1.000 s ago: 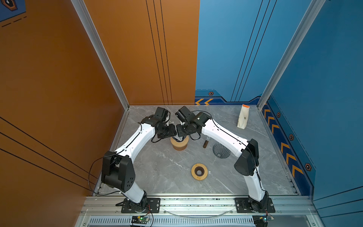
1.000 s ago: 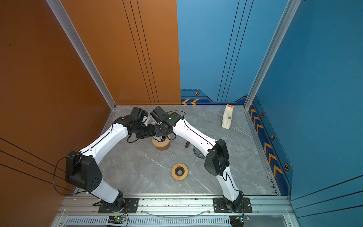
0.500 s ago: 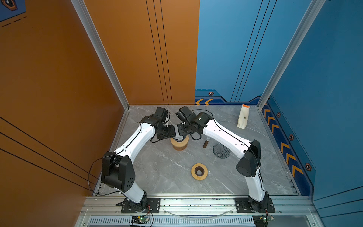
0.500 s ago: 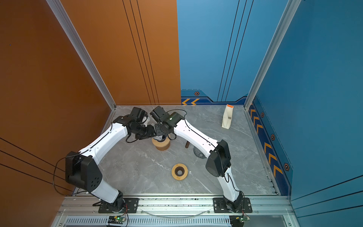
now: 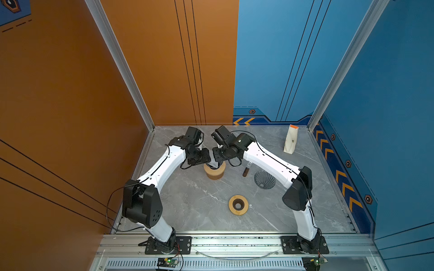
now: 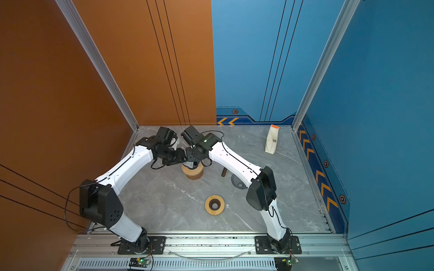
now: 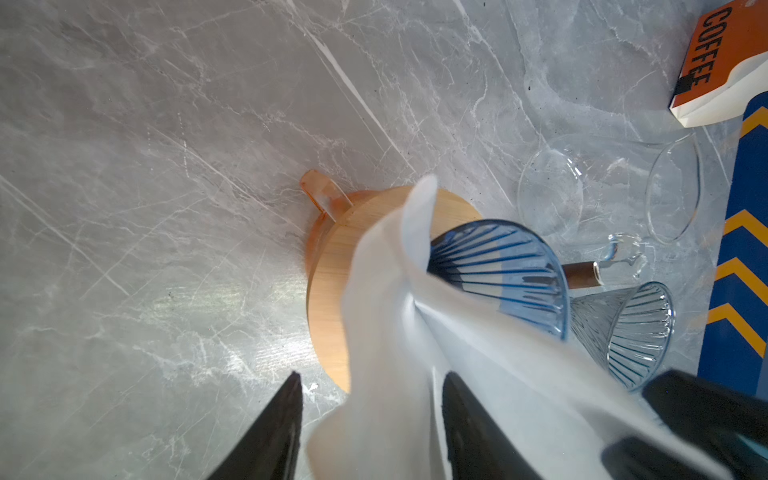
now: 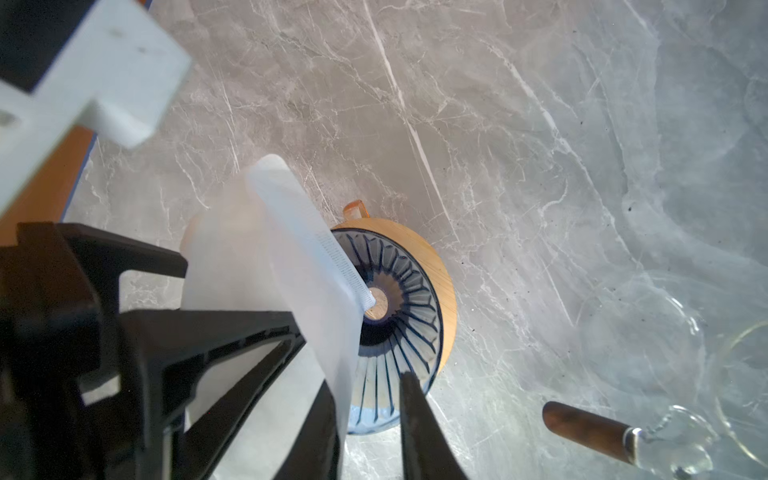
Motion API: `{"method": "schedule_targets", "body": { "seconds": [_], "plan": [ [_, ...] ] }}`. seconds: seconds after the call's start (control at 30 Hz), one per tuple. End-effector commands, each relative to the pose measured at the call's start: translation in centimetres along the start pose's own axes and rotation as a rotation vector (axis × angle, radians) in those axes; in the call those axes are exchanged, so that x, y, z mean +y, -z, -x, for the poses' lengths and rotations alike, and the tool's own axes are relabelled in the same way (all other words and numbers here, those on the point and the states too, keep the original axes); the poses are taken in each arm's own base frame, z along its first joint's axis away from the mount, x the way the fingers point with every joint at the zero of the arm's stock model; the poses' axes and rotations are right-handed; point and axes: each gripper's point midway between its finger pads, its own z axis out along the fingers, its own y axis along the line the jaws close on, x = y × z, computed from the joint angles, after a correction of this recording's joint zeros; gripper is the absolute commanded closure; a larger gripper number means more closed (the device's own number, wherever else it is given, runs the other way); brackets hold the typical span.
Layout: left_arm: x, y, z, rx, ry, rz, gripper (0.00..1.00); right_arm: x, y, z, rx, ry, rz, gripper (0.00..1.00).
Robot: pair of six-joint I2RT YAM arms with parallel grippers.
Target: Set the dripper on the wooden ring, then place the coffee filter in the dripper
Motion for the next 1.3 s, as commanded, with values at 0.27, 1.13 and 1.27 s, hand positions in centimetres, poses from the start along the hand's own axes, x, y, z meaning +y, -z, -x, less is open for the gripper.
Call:
{"method": "schedule_targets", "body": {
  "seconds": [0.27,1.13,1.27],
  "plan": [
    [-1.1,-0.3,-0.3,0.033,-0.042,-0.02,0.45,-1.5,-1.3,0.0,0.02,-0.03,-0.047,0.66],
    [-0.1,-0.3,-0.1,0.03,-0.027,-0.006,0.45,-3.3,-3.7,-1.4,0.077,-0.015,-0.131,0.62],
    [0.1,-0.5,-0.1,0.034,-0.023,0.0,0.45,-3.5,-4.1,-1.6,0.084,-0.013,-0.138,0.62]
  ]
}}
